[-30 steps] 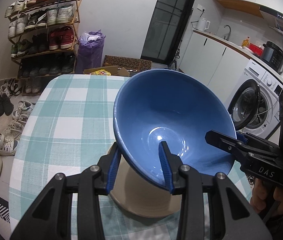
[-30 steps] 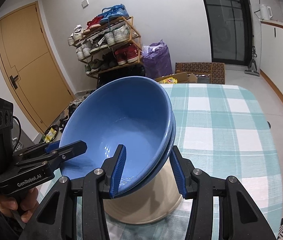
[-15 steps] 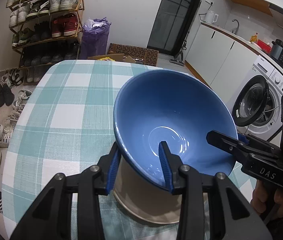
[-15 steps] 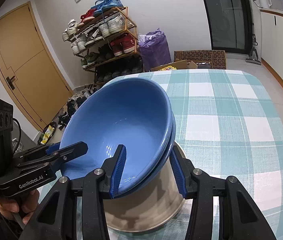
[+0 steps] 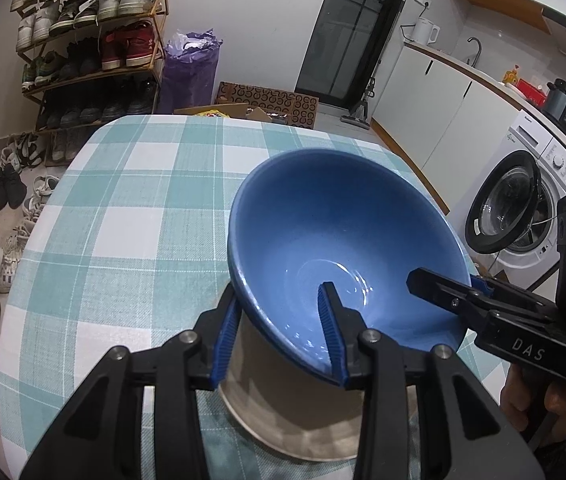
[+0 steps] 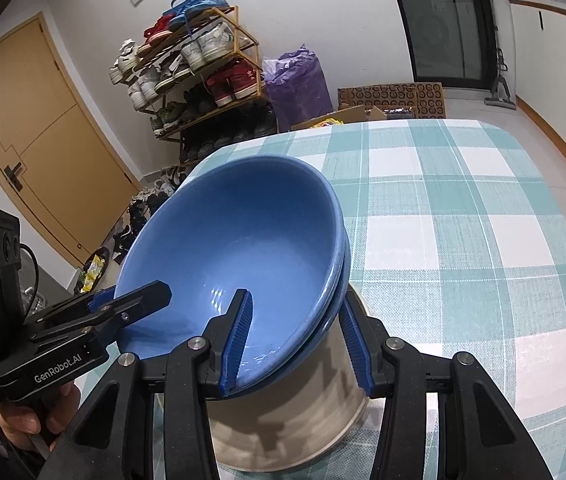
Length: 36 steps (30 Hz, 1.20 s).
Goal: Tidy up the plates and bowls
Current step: 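Lift the bowl stack with both grippers and carry it over the cream plates, then lower the bowl stack onto the cream plates and open both grippers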
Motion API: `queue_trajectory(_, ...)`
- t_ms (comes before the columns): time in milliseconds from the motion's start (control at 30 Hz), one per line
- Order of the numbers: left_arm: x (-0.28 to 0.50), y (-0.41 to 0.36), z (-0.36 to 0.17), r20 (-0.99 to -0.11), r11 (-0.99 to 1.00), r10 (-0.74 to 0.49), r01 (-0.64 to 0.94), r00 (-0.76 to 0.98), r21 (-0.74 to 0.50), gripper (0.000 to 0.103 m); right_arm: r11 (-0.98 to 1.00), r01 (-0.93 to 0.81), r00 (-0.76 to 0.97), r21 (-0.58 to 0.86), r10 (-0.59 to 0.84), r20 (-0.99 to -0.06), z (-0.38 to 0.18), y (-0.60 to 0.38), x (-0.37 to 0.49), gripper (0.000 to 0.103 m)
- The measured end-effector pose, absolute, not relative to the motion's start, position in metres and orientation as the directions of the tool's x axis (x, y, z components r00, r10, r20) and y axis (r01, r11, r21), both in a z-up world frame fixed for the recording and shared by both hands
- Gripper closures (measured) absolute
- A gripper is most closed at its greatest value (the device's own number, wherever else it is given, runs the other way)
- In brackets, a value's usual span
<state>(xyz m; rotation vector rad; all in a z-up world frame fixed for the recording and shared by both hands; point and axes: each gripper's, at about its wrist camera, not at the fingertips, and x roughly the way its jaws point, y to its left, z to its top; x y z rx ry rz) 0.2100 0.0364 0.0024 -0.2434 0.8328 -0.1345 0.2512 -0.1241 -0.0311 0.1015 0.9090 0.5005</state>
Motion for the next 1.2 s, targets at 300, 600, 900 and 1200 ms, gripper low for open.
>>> queue_trajectory(300, 0.212, 0.035, 0.002, -0.724, 0.965, -0.209, 0.021, 0.658, -0.260, 0.065, 0.883, -0.370, 0.506, 0.291, 0.453, -0.734, -0.029, -0.125, 0.251, 0.057)
queue_trajectory(600, 0.212, 0.035, 0.002, -0.724, 0.968, -0.205, 0.026, 0.659, -0.251, 0.057, 0.880, -0.380, 0.506, 0.286, 0.456, -0.732, -0.028, -0.122, 0.248, 0.051)
queue_trajectory(900, 0.204, 0.048, 0.007, -0.707, 0.975, -0.164, 0.001, 0.688, -0.224, 0.036, 0.873, -0.413, 0.545, 0.258, 0.464, -0.698, -0.015, -0.128, 0.241, 0.023)
queue_trajectory(1200, 0.178, 0.055, 0.025, -0.633, 0.983, -0.112, -0.008, 0.766, -0.183, 0.000, 0.867, -0.455, 0.606, 0.204, 0.470, -0.642, -0.005, -0.134, 0.224, 0.001)
